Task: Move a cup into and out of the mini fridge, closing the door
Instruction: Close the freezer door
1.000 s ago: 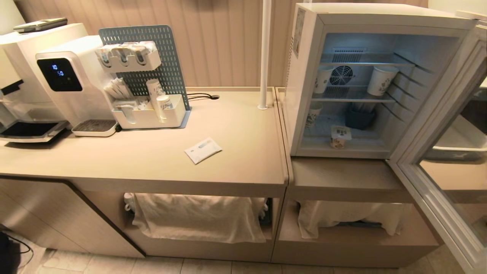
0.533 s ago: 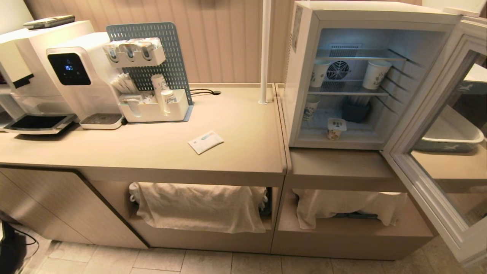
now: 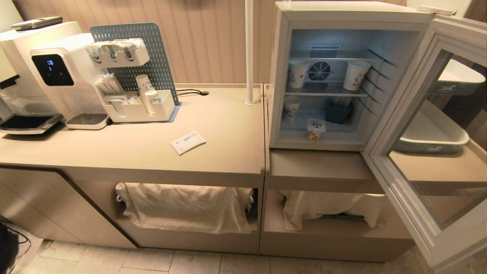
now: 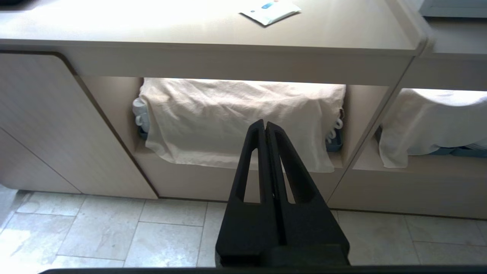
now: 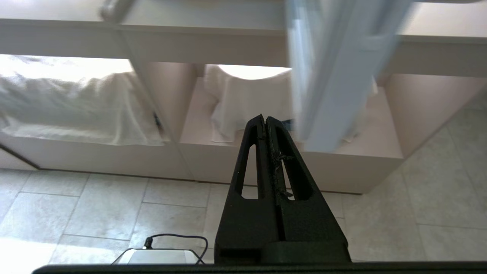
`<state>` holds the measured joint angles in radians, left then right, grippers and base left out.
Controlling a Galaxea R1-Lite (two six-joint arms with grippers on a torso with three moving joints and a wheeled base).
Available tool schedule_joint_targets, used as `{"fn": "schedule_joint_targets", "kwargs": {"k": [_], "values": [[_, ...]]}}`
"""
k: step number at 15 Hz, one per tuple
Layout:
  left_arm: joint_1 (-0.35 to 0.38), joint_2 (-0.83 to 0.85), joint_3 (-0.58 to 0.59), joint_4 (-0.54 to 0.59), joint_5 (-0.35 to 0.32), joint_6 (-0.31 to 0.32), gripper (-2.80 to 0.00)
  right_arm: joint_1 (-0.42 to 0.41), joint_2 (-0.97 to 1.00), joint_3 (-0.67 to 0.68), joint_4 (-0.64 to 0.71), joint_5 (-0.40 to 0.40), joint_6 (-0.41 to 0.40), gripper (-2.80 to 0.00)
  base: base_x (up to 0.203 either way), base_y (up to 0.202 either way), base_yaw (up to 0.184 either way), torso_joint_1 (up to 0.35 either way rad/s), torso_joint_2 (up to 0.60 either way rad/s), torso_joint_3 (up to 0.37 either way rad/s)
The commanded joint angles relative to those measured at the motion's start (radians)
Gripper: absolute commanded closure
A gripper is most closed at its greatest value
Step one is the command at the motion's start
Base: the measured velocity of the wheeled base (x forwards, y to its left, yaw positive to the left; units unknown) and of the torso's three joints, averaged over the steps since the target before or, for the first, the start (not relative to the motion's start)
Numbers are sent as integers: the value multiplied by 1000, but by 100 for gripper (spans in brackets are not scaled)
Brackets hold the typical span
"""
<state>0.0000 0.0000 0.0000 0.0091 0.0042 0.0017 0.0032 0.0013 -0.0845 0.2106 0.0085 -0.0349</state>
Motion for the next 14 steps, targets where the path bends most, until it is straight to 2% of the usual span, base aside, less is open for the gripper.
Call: {"fn": "schedule_joint_targets", "kwargs": {"k": [1, 11, 14], "values": [[0, 2, 2, 0, 0, 0, 0, 0, 2, 0, 1, 1, 0, 0, 0, -192, -5, 1, 5, 5], [0, 2, 2, 0, 0, 0, 0, 1, 12, -1, 1, 0, 0, 0, 0, -191, -2, 3, 2, 2], [0, 2, 1, 0, 0, -2, 0, 0, 32, -4, -10, 0, 21, 0, 0, -73, 1, 3, 3, 2]]}}
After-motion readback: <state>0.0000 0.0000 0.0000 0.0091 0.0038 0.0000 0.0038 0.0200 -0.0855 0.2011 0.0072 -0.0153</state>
